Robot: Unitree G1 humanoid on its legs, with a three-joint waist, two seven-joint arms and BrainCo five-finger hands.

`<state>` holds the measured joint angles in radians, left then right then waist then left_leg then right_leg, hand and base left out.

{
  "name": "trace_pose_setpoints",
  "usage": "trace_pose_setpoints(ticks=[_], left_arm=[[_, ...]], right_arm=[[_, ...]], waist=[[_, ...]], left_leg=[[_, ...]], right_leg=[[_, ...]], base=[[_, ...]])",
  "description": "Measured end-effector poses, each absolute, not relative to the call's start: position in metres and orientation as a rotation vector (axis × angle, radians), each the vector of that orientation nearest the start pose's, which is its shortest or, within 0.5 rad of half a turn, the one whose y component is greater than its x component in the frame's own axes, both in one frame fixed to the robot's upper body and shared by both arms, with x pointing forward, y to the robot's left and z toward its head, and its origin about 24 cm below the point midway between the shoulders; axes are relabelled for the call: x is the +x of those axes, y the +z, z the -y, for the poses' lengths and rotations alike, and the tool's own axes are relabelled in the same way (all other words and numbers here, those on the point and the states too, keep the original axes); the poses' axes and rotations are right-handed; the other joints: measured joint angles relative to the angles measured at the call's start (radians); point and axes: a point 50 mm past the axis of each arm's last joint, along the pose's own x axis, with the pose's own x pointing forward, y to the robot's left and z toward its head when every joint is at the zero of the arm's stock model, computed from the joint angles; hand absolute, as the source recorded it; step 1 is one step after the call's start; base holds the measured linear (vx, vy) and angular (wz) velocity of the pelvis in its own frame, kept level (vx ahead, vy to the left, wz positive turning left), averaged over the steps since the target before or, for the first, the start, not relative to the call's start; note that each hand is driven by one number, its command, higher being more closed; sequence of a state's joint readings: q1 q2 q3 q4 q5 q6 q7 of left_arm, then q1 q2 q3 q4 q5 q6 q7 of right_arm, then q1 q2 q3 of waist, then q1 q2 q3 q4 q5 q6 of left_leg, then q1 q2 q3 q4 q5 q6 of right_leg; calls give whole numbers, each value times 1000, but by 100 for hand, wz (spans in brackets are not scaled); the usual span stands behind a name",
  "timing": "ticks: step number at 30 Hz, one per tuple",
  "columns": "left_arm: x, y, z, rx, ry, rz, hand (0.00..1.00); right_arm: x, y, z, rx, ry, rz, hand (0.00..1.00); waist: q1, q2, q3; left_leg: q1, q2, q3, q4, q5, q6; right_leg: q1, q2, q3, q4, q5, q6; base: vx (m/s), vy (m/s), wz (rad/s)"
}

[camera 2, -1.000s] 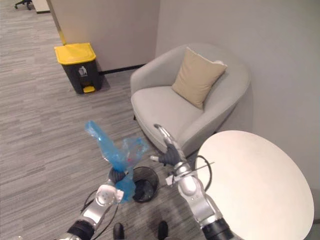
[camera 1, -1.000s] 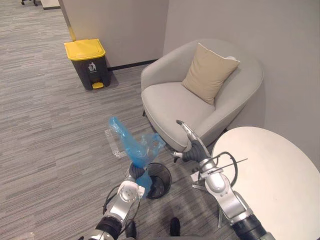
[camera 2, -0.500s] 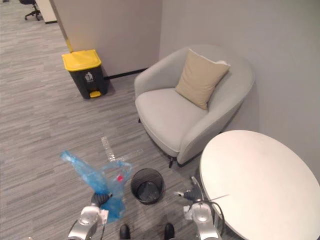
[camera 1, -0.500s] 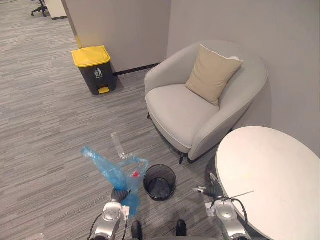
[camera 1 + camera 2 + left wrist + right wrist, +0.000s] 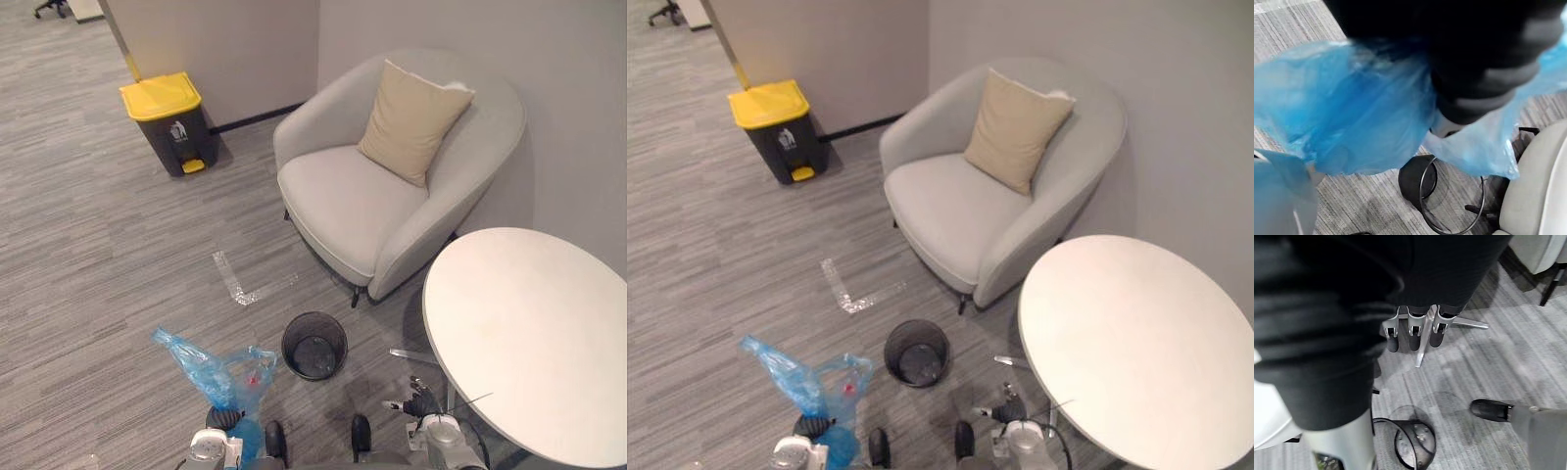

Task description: Gather rubbish on tea table into small bin, then transfer packed bag to large trash can.

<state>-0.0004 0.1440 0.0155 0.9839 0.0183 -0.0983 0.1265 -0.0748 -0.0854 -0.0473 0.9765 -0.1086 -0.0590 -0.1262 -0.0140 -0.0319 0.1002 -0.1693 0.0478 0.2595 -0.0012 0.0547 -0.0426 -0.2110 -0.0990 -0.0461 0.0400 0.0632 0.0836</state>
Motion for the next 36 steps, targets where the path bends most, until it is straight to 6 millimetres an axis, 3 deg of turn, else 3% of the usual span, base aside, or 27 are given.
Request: trace_pose_setpoints(ticks=[2, 3, 4, 5, 6, 8, 10, 11, 12, 14, 15, 16, 18, 20, 21, 23, 24, 25, 27, 32, 34, 36], left_arm=[[161, -130, -209, 175, 193, -826, 100], [172, -124, -209, 171, 197, -780, 100], [173, -123, -209, 171, 196, -775, 100], [180, -118, -208, 170, 193, -741, 100], [180, -116, -208, 166, 196, -729, 100], [181, -115, -209, 161, 202, -718, 100], [182, -115, -205, 144, 202, -718, 100], [181, -118, -194, 119, 187, -726, 100], [178, -121, -184, 102, 166, -743, 100], [175, -126, -175, 86, 150, -767, 100], [174, -126, -173, 87, 143, -769, 100], [176, -125, -170, 91, 127, -765, 100], [174, -126, -168, 92, 121, -768, 100], [172, -127, -168, 93, 119, -776, 100], [173, -127, -168, 96, 116, -772, 100], [174, -127, -168, 99, 114, -772, 100], [176, -126, -167, 101, 110, -770, 100], [175, -127, -168, 105, 108, -775, 100], [172, -129, -178, 156, 100, -797, 100], [166, -130, -189, 187, 110, -812, 100], [166, -130, -190, 187, 114, -811, 100], [164, -131, -191, 184, 118, -819, 100]], right_arm=[[180, -128, 190, -224, -137, -824, 0], [184, -126, 189, -225, -137, -811, 0], [183, -126, 189, -225, -137, -813, 0], [179, -129, 189, -222, -138, -835, 0], [178, -130, 186, -214, -134, -836, 0], [181, -128, 184, -211, -134, -821, 0], [201, -115, 185, -219, -148, -745, 0], [210, -108, 188, -221, -166, -702, 0], [209, -109, 188, -208, -185, -701, 0], [199, -114, 187, -193, -194, -727, 0], [196, -116, 187, -187, -201, -738, 0], [189, -119, 188, -178, -217, -757, 0], [186, -121, 188, -145, -250, -768, 0], [178, -124, 192, -150, -269, -786, 0], [173, -126, 194, -153, -273, -802, 0], [169, -129, 193, -150, -273, -818, 0], [164, -131, 194, -152, -276, -831, 0], [163, -131, 195, -152, -279, -834, 0], [161, -135, 185, -128, -259, -857, 0], [160, -136, 190, -142, -257, -874, 0], [161, -136, 189, -144, -249, -875, 0], [165, -135, 189, -147, -238, -867, 0]], waist=[[1, -3, 9], [0, 4, 23], [0, 5, 24], [5, 5, 30], [22, 2, 28], [31, -7, 25], [62, 4, 35], [73, 54, 56], [73, 76, 57], [69, 88, 67], [66, 87, 71], [60, 80, 71], [61, 56, 86], [53, 40, 91], [50, 42, 90], [48, 44, 89], [41, 59, 83], [40, 62, 83], [49, 33, 79], [48, 38, 72], [48, 39, 71], [46, 31, 62]], left_leg=[[-83, 14, 0, 141, -57, 31], [-111, 29, -12, 180, -64, 45], [-111, 29, -17, 182, -64, 45], [-113, 28, -54, 206, -64, 44], [-133, 30, -79, 247, -64, 43], [-161, 31, -85, 277, -64, 43], [-213, 47, -95, 297, -44, 16], [-218, 77, -114, 258, -3, -2], [-212, 89, -136, 198, 40, -24], [-200, 111, -128, 138, 51, -44], [-195, 114, -125, 119, 45, -52], [-189, 116, -105, 72, 16, -92], [-186, 113, -56, 114, 26, -76], [-169, 95, -51, 310, -23, -48], [-154, 116, -47, 411, -128, -32], [-134, 143, -26, 456, -172, -23], [-84, 163, 8, 397, -220, -43], [-74, 160, 9, 364, -239, -53], [-77, 119, 10, 343, -232, -41], [-93, 59, -15, 376, -275, 0], [-114, 52, -26, 429, -313, 10], [-143, 35, -32, 515, -369, 37]], right_leg=[[-33, -8, 6, 31, 3, 8], [-51, -15, -8, 158, -95, 13], [-56, -15, -10, 186, -111, 11], [-69, -21, -31, 397, -217, 16], [-36, -21, -29, 511, -284, 31], [-10, -20, -15, 491, -316, 30], [23, 13, -11, 343, -348, -14], [43, 52, -45, 275, -298, -41], [57, 76, -77, 235, -265, -57], [72, 95, -134, 219, -251, -74], [76, 95, -155, 216, -248, -78], [74, 85, -199, 201, -234, -101], [66, 49, -236, 201, -222, -117], [60, -5, -280, 222, -219, -113], [52, -34, -319, 232, -212, -103], [47, -52, -342, 232, -205, -84], [41, -57, -360, 232, -206, -53], [39, -57, -363, 232, -202, -42], [54, -73, -352, 184, -172, -4], [103, -98, -327, 105, -135, 41], [101, -112, -329, 127, -151, 63], [40, -163, -309, 290, -215, 86]], base=[[-53, 44, 9], [-50, 33, 26], [-18, 11, 71], [0, -68, 81], [-22, -96, 86], [-93, -123, 37], [-244, -156, 5], [-337, -145, 18], [-296, -111, 36], [-234, -119, 76], [-240, -108, 104], [-220, -46, 80], [-175, 8, 77], [-141, 77, 90], [-148, 131, 68], [-143, 220, 75], [-111, 267, 75], [-82, 231, 52], [-32, 174, 20], [20, 205, 25], [99, 181, 14], [161, 162, 8]])
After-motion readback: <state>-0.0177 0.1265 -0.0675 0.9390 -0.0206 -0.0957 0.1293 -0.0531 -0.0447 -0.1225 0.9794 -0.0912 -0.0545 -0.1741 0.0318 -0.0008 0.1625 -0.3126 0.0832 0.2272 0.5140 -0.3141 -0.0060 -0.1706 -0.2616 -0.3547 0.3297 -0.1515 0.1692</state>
